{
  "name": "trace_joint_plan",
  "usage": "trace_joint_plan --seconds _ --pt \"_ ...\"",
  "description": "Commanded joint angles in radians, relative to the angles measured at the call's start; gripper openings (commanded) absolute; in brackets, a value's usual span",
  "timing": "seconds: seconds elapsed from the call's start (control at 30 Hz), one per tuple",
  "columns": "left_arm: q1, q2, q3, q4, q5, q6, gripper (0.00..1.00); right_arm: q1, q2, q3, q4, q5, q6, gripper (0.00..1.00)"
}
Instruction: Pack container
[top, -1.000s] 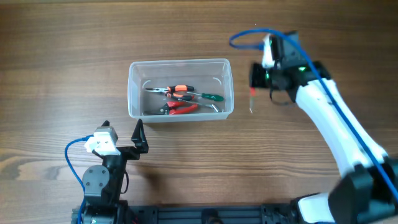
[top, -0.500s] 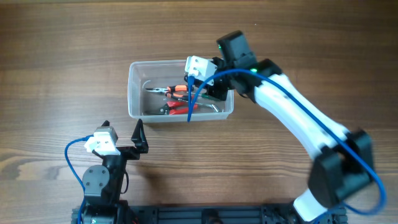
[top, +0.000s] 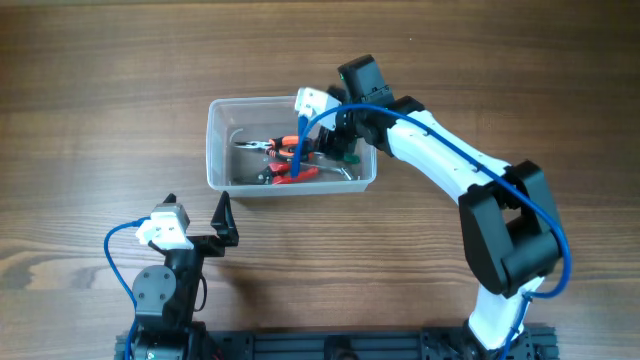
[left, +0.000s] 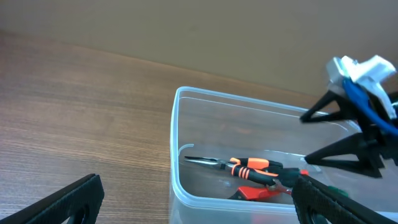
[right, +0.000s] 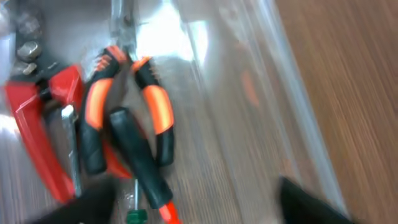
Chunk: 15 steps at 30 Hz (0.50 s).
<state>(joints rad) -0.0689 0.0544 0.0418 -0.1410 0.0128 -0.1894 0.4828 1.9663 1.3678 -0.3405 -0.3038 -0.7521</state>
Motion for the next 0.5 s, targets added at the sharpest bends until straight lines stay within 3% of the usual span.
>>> trace_joint_plan --seconds 0.0,0.23,0.47 --pt "0.006 -0.002 -0.004 -0.001 -0.003 -0.009 1.00 -0.001 -0.182 0.071 0.004 0.121 0.291 1.00" --pt "0.006 -0.002 -0.004 -0.001 -0.003 -0.009 1.00 -0.095 -0.513 0.101 -0.028 0.461 0.419 1.00" --pt "0.006 -0.002 -0.004 -0.001 -0.003 -0.009 1.00 -0.386 -0.642 0.101 -0.272 0.565 0.695 1.00"
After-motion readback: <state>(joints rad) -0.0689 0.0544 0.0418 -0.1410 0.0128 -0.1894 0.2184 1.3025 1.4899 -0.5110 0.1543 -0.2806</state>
